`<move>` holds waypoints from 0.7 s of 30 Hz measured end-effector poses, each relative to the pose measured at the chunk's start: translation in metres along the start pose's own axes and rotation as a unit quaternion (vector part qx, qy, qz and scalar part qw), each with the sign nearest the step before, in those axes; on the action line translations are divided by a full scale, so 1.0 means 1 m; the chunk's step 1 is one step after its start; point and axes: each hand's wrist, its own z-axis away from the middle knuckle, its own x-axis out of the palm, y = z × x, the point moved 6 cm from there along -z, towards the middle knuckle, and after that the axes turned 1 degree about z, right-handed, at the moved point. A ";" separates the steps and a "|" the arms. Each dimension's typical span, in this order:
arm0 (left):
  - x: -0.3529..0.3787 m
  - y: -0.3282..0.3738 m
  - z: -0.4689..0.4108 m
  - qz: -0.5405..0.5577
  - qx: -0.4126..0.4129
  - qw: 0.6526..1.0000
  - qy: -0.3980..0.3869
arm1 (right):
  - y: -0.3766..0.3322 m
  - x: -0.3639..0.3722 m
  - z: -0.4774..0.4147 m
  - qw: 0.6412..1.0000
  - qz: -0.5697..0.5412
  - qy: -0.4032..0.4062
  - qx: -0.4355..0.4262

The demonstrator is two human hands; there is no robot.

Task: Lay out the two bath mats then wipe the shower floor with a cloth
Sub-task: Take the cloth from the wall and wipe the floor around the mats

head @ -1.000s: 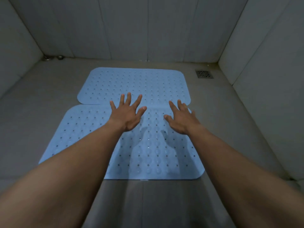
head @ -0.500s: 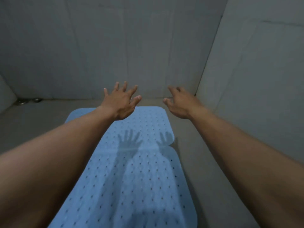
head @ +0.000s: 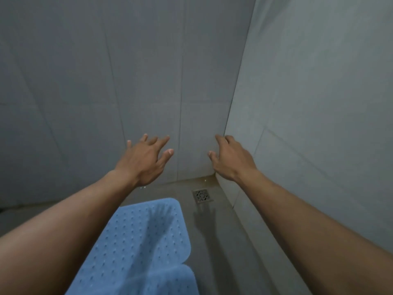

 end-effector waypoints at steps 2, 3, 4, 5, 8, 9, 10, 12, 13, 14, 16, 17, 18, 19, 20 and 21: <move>-0.053 0.028 -0.021 0.016 0.010 1.000 0.004 | 0.001 -0.057 -0.017 1.000 0.007 0.002 -0.003; -0.078 0.042 -0.032 0.023 0.015 1.000 0.003 | 0.002 -0.085 -0.025 1.000 0.008 0.006 -0.003; -0.107 0.058 -0.045 0.032 0.017 0.999 0.004 | 0.004 -0.118 -0.035 1.000 0.009 0.008 -0.003; -0.129 0.069 -0.053 0.038 0.019 0.999 0.008 | 0.003 -0.142 -0.040 1.000 0.010 0.010 -0.004; -0.202 0.107 -0.082 0.044 0.033 0.998 0.010 | 0.006 -0.227 -0.060 1.000 0.016 0.024 -0.007; -0.227 0.119 -0.092 0.046 0.037 0.998 0.012 | 0.007 -0.258 -0.066 0.999 0.017 0.032 -0.006; -0.252 0.131 -0.101 0.047 0.042 0.998 0.014 | 0.008 -0.287 -0.073 0.999 0.018 0.038 -0.003; -0.299 0.154 -0.120 0.048 0.057 0.997 0.025 | 0.011 -0.342 -0.090 0.998 0.017 0.052 0.005; -0.320 0.165 -0.129 0.051 0.064 0.996 0.029 | 0.012 -0.366 -0.097 0.998 0.018 0.060 0.010; -0.341 0.175 -0.137 0.055 0.072 0.995 0.032 | 0.014 -0.389 -0.103 0.997 0.019 0.068 0.017; -0.376 0.191 -0.151 0.061 0.088 0.993 0.038 | 0.016 -0.427 -0.112 0.996 0.018 0.078 0.031; -0.392 0.196 -0.157 0.066 0.093 0.993 0.039 | 0.017 -0.445 -0.116 0.996 0.018 0.079 0.037; -0.408 0.200 -0.163 0.069 0.099 0.992 0.040 | 0.019 -0.462 -0.120 0.996 0.018 0.077 0.044; -0.423 0.203 -0.169 0.072 0.104 0.991 0.041 | 0.021 -0.479 -0.124 0.995 0.020 0.077 0.052; -0.439 0.205 -0.175 0.073 0.111 0.990 0.044 | 0.023 -0.496 -0.129 0.995 0.021 0.079 0.062; -0.454 0.206 -0.181 0.073 0.118 0.989 0.045 | 0.026 -0.513 -0.133 0.994 0.022 0.083 0.072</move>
